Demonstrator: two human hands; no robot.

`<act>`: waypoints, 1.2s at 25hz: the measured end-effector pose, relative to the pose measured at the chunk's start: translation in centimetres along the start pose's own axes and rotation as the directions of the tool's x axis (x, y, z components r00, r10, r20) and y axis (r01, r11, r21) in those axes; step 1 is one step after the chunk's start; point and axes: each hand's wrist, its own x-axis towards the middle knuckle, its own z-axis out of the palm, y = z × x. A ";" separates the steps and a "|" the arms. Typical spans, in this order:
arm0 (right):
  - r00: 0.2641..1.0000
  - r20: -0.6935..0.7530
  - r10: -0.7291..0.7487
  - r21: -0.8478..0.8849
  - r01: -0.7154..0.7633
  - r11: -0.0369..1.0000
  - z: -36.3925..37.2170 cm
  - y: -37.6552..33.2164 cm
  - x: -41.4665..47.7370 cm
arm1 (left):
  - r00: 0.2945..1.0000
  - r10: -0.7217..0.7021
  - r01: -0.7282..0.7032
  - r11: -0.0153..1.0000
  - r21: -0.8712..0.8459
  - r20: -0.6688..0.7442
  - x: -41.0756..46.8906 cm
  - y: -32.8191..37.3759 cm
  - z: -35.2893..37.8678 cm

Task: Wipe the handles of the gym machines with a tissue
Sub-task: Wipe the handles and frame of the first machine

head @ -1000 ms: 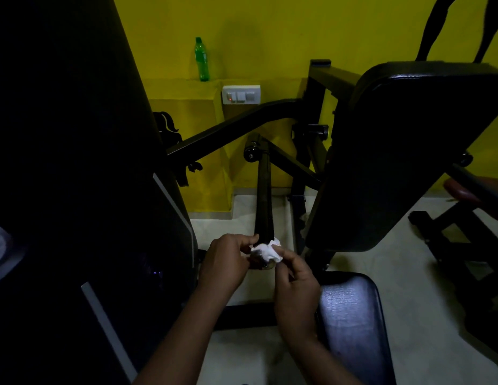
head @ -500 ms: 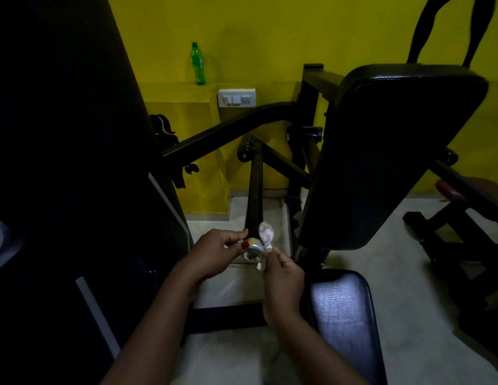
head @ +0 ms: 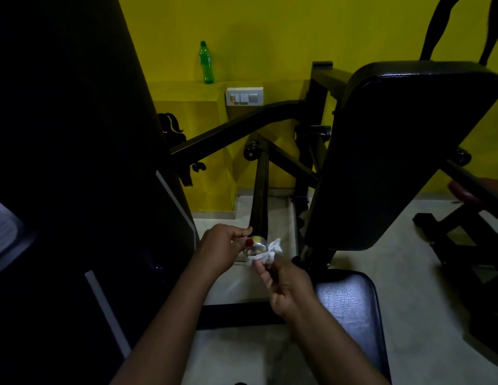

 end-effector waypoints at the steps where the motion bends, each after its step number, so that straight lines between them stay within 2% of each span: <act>1: 0.989 -0.018 -0.146 -0.079 0.144 0.986 -0.1 0.5 -0.2 | 1.000 -0.015 0.015 1.000 -0.015 0.002 0.2 -0.1 0.0; 2: 0.945 -0.024 -0.325 -0.221 0.312 0.924 -0.4 1.3 -0.4 | 1.000 -0.021 0.021 0.999 -0.031 0.008 0.4 -0.1 0.0; 3: 0.850 0.012 -0.527 -0.400 0.487 0.776 -0.7 2.2 -0.5 | 0.999 -0.028 0.028 0.999 -0.044 0.017 0.5 -0.1 0.0; 4: 0.706 0.109 -0.700 -0.546 0.631 0.552 -1.1 2.8 -0.6 | 0.999 -0.030 0.032 0.998 -0.063 0.034 0.6 -0.1 -0.1; 5: 0.552 0.238 -0.799 -0.610 0.726 0.319 -1.4 3.1 -0.4 | 0.998 -0.033 0.037 0.996 -0.083 0.054 0.6 -0.1 -0.2; 7: 0.307 0.478 -0.823 -0.574 0.818 -0.028 -1.9 2.5 0.5 | 0.995 -0.023 0.033 0.994 -0.101 0.096 0.4 -0.2 -0.5; 8: 0.234 0.576 -0.783 -0.538 0.830 -0.147 -2.0 1.9 1.0 | 0.994 -0.015 0.026 0.995 -0.099 0.111 0.3 -0.3 -0.7; 9: 0.200 0.656 -0.728 -0.513 0.825 -0.236 -1.9 1.2 1.4 | 0.993 -0.018 0.030 0.994 -0.101 0.119 0.3 -0.4 -0.9; 10: 0.202 0.714 -0.670 -0.500 0.817 -0.286 -1.7 0.5 1.7 | 0.992 -0.016 0.031 0.993 -0.114 0.126 0.2 -0.5 -1.1; 11: 0.238 0.744 -0.625 -0.507 0.810 -0.295 -1.3 -0.2 1.7 | 0.991 -0.011 0.030 0.990 -0.141 0.136 0.1 -0.3 -1.3; 14: 0.448 0.705 -0.549 -0.624 0.760 -0.182 1.1 -2.1 1.8 | 0.983 0.012 0.019 0.985 -0.169 0.182 0.0 0.5 -1.2; 16: 0.500 0.682 -0.534 -0.681 0.701 -0.213 3.3 -3.4 2.9 | 0.991 -0.003 0.029 0.981 -0.193 0.131 0.1 1.0 -0.6; 18: 0.513 0.698 -0.500 -0.693 0.661 -0.288 5.4 -4.4 4.1 | 0.996 -0.061 0.076 0.970 -0.232 0.070 0.5 1.5 -0.3; 20: 0.512 0.694 -0.506 -0.698 0.651 -0.300 6.5 -4.9 5.1 | 0.989 -0.116 0.137 0.953 -0.270 0.091 1.1 1.7 -0.3; 23: 0.492 0.687 -0.535 -0.692 0.668 -0.274 5.1 -4.8 4.9 | 0.982 -0.139 0.164 0.963 -0.215 0.125 1.6 1.7 0.4; 27: 0.548 0.710 -0.442 -0.670 0.718 -0.186 2.5 -5.9 3.0 | 0.975 -0.161 0.183 0.972 -0.144 0.157 2.5 2.0 1.5; 28: 0.537 0.711 -0.453 -0.671 0.712 -0.209 3.0 -6.1 3.3 | 0.965 -0.174 0.198 0.974 -0.110 0.197 2.7 2.5 1.8; 30: 0.498 0.725 -0.476 -0.671 0.667 -0.324 5.1 -6.2 5.2 | 0.945 -0.189 0.186 0.982 0.039 0.268 3.3 3.4 2.8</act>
